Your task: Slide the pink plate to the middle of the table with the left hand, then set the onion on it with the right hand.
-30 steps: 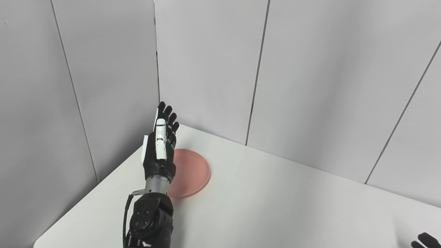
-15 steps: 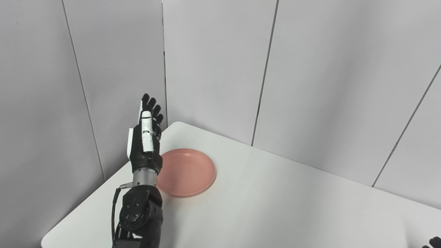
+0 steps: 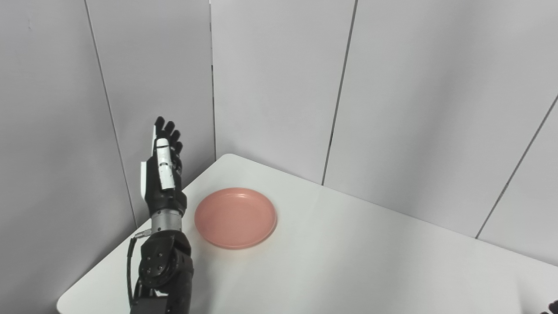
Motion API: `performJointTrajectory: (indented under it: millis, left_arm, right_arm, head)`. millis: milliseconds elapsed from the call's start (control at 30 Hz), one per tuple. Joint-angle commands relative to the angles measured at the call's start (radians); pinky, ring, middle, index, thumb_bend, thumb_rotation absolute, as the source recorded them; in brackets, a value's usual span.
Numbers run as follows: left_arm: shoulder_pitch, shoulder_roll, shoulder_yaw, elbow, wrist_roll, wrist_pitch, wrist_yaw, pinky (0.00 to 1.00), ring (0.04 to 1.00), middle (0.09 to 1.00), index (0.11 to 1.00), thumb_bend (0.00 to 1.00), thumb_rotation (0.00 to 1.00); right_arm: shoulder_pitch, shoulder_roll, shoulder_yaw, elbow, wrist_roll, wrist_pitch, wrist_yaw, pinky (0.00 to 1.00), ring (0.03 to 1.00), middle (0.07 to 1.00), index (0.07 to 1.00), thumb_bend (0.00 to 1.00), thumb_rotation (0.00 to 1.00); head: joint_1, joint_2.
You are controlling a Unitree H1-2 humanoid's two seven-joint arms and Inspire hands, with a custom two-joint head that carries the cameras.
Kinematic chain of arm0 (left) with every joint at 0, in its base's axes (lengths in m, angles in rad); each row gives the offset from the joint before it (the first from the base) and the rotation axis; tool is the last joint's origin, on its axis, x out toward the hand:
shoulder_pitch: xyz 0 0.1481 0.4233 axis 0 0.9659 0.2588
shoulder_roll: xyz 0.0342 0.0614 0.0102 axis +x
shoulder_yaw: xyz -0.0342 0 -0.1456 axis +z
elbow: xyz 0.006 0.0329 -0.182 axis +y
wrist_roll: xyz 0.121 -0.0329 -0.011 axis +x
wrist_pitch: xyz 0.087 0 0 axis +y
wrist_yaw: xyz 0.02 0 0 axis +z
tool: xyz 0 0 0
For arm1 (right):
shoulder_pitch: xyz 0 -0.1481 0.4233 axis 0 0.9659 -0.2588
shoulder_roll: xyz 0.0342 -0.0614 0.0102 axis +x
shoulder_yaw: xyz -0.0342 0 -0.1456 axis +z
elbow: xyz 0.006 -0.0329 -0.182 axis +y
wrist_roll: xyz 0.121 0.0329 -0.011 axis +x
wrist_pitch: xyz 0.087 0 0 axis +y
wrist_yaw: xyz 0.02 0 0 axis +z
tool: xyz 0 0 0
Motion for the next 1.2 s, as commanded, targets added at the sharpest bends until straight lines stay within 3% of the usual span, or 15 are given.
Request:
performJointTrajectory:
  millis: [0, 300, 533, 800, 1167]
  left_arm:
    - [-0.015, 0.029, 0.003, -0.01, -0.017, -0.042, -0.01, 1.0, 0.998, 0.998, 0.985, 0.42, 1.0]
    - [-0.001, 0.05, 0.017, 0.052, -0.044, -0.065, -0.013, 0.98, 0.986, 0.992, 0.98, 0.4, 1.0]
    - [-0.002, 0.054, 0.023, 0.102, -0.054, -0.069, -0.006, 0.95, 0.977, 0.977, 0.961, 0.39, 1.0]
    - [-0.006, 0.049, 0.031, 0.137, -0.104, -0.054, -0.007, 0.98, 0.975, 0.981, 0.959, 0.38, 1.0]
    - [0.002, 0.056, 0.032, 0.221, -0.098, -0.086, -0.013, 0.99, 0.966, 0.965, 0.945, 0.38, 1.0]
  right_arm:
    - [0.06, -0.002, -0.004, 0.07, -0.007, -0.028, 0.004, 0.67, 0.816, 0.824, 0.787, 0.55, 0.91]
    - [0.058, -0.003, -0.005, 0.074, -0.008, -0.022, 0.005, 0.71, 0.826, 0.835, 0.795, 0.55, 0.93]
    - [0.058, 0.0, -0.01, 0.066, -0.007, -0.009, -0.002, 0.67, 0.806, 0.817, 0.775, 0.54, 0.91]
    - [0.057, 0.001, -0.011, 0.066, -0.008, -0.015, -0.006, 0.66, 0.803, 0.809, 0.767, 0.5, 0.9]
    - [0.059, -0.001, -0.014, 0.074, 0.005, -0.031, 0.002, 0.65, 0.804, 0.809, 0.77, 0.49, 0.89]
  head:
    - [0.0, 0.0]
    - [0.01, 0.0]
    - [0.011, 0.006]
    - [0.011, 0.01]
    - [0.013, 0.017]
